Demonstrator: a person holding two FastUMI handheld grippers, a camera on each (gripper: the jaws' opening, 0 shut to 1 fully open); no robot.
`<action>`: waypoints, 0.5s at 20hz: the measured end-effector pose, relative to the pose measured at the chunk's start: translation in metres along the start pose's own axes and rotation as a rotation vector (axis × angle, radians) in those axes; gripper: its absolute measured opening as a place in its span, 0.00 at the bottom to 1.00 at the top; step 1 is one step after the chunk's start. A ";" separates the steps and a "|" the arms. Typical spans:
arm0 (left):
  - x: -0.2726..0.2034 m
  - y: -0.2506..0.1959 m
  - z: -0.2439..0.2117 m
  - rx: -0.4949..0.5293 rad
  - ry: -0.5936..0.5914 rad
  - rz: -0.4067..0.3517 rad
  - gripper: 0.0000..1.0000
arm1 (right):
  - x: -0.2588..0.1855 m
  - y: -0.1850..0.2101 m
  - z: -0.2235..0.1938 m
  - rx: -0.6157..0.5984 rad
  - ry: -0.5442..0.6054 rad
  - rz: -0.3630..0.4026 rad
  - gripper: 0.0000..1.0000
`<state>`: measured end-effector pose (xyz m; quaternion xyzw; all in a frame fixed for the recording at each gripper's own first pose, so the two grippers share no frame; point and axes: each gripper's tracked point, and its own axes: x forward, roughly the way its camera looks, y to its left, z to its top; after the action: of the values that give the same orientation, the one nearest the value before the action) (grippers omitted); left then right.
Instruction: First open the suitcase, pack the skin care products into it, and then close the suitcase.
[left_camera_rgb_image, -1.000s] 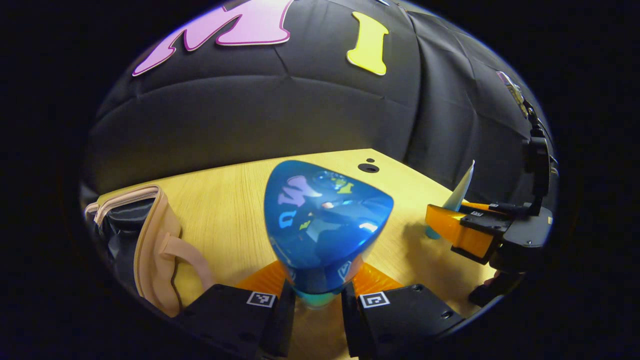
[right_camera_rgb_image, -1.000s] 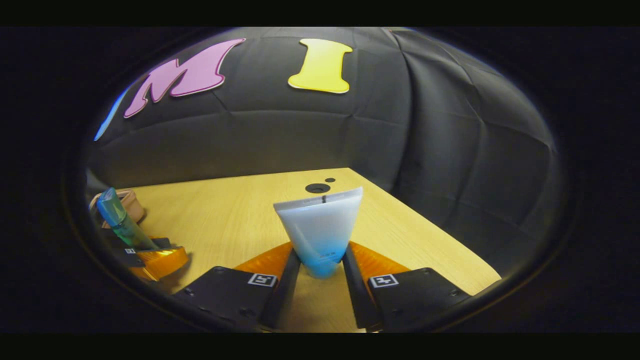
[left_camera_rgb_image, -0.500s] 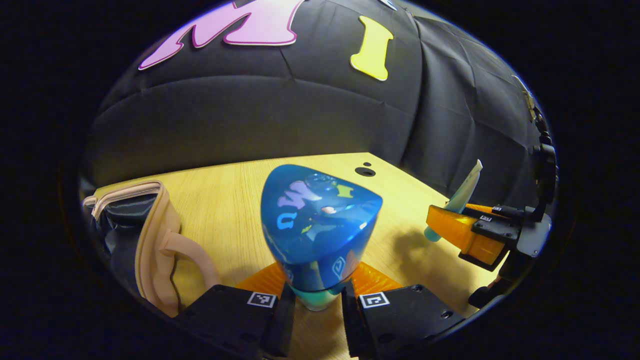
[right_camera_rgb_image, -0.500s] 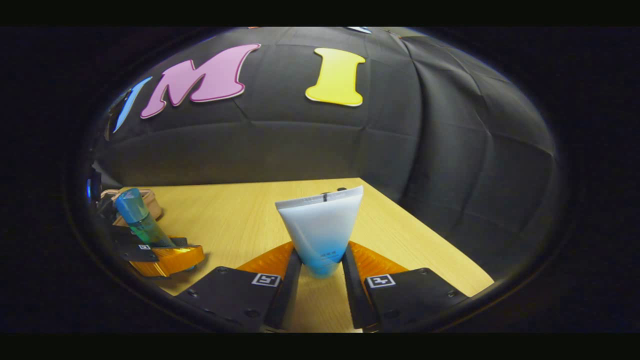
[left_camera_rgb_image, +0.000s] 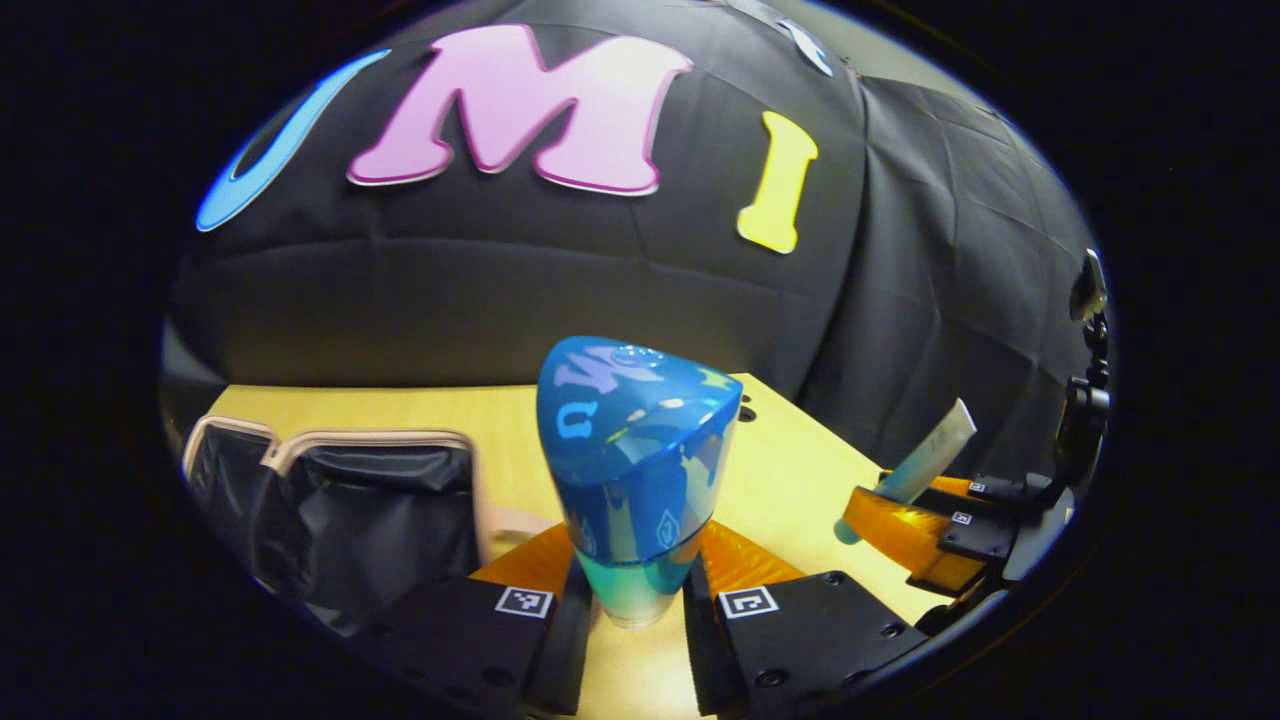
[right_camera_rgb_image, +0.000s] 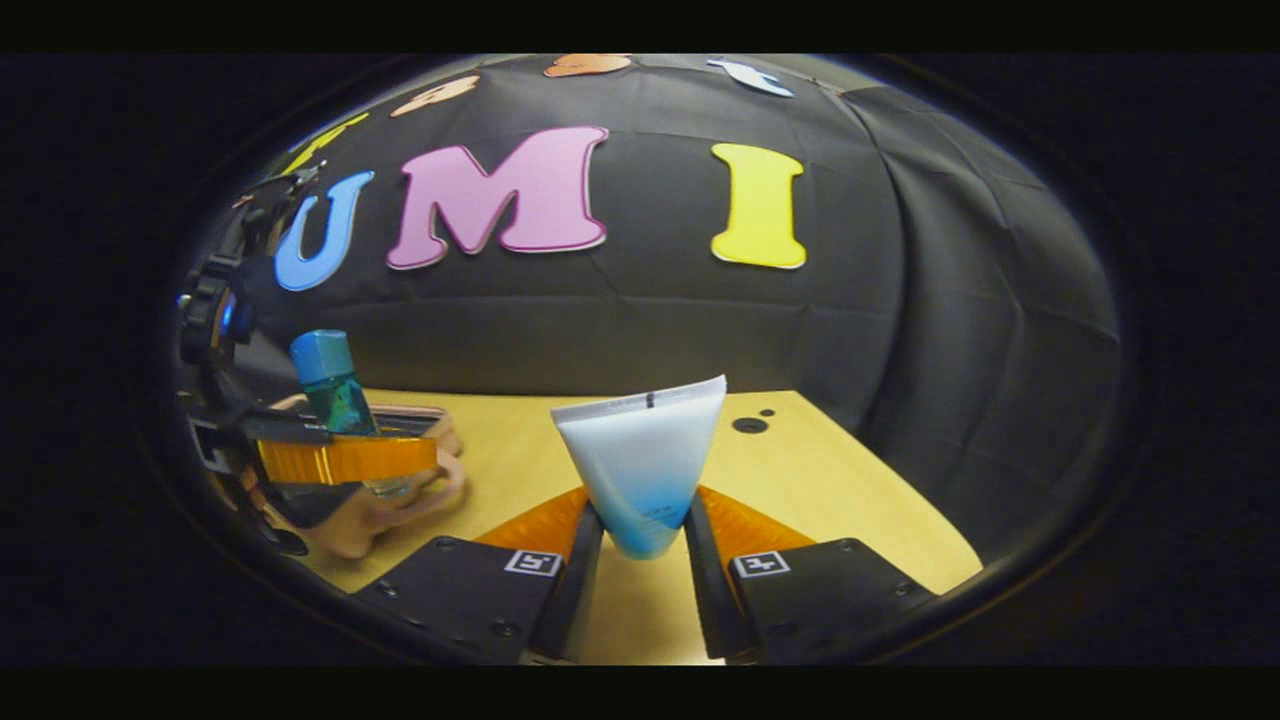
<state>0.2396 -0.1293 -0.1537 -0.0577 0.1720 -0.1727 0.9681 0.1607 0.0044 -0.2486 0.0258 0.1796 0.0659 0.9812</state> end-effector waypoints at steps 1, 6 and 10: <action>-0.010 0.023 0.001 -0.010 -0.002 0.035 0.46 | -0.003 0.016 0.006 0.000 -0.009 0.034 0.47; -0.046 0.127 -0.031 -0.042 0.096 0.192 0.46 | -0.005 0.099 0.021 -0.036 -0.041 0.188 0.47; -0.045 0.161 -0.075 -0.069 0.259 0.225 0.46 | -0.015 0.151 0.018 -0.045 -0.031 0.309 0.47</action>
<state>0.2244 0.0326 -0.2370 -0.0485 0.3067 -0.0632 0.9485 0.1356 0.1512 -0.2153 0.0324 0.1568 0.2197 0.9624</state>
